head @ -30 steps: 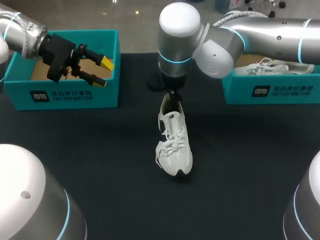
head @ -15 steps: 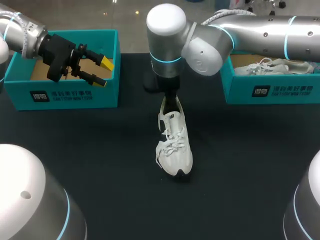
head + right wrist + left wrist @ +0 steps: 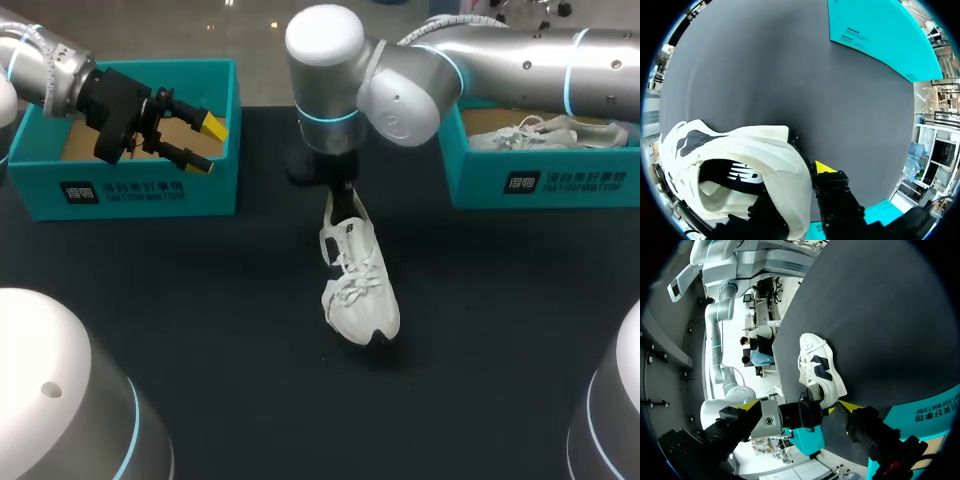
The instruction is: Take the shoe out of the shoebox, open the shoe tongue, remove and reinsert the insole, then place the shoe into the shoebox
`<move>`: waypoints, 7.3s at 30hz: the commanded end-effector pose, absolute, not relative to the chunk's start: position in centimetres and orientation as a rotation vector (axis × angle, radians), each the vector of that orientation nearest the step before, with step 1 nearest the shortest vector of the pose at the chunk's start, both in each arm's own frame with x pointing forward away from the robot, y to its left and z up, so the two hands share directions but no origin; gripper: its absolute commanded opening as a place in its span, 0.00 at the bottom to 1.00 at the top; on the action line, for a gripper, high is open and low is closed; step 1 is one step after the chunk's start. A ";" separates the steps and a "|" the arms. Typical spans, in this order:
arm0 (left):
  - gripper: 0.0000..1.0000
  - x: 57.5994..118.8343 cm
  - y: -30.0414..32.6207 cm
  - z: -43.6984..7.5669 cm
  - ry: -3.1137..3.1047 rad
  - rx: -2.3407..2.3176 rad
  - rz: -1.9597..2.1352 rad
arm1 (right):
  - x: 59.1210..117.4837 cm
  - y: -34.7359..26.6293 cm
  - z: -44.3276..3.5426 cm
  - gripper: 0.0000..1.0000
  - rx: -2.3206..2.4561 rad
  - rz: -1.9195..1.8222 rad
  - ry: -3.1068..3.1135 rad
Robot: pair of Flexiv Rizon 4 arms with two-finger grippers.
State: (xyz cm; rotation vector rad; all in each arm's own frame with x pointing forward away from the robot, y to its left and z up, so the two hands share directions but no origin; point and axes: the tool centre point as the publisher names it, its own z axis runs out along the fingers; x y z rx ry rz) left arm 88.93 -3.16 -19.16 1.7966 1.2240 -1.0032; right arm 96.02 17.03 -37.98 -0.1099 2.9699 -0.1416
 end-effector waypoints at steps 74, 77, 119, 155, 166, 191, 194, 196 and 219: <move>1.00 89.0 -3.1 -19.2 1.223 1.801 -1.003 | 111.3 -5.0 -12.9 0.00 -0.135 -0.101 2.873; 1.00 89.0 -3.1 -19.2 1.223 1.801 -1.003 | 111.6 -6.8 -13.5 0.00 -0.124 -0.107 2.875; 1.00 89.0 -3.1 -19.2 1.223 1.801 -1.003 | 120.8 -21.4 -16.8 0.00 0.197 -0.296 2.907; 1.00 89.0 -3.1 -19.2 1.223 1.801 -1.003 | 118.0 -31.2 -18.4 0.00 1.885 -0.218 2.435; 1.00 89.0 -3.1 -19.2 1.223 1.801 -1.003 | 116.4 -31.7 -18.8 0.00 2.385 -0.142 1.912; 1.00 89.0 -3.1 -19.2 1.223 1.801 -1.003 | 116.3 -30.1 -19.4 0.00 2.334 -0.145 1.996; 1.00 89.0 -3.1 -19.2 1.223 1.801 -1.003 | 116.2 -30.0 -19.8 0.00 2.322 -0.148 2.019; 1.00 89.0 -3.1 -19.2 1.223 1.801 -1.003 | 116.1 -30.0 -19.9 0.00 2.316 -0.151 2.033; 1.00 89.0 -3.1 -19.2 1.223 1.801 -1.003 | 114.5 -33.0 -23.6 0.00 2.271 -0.091 2.029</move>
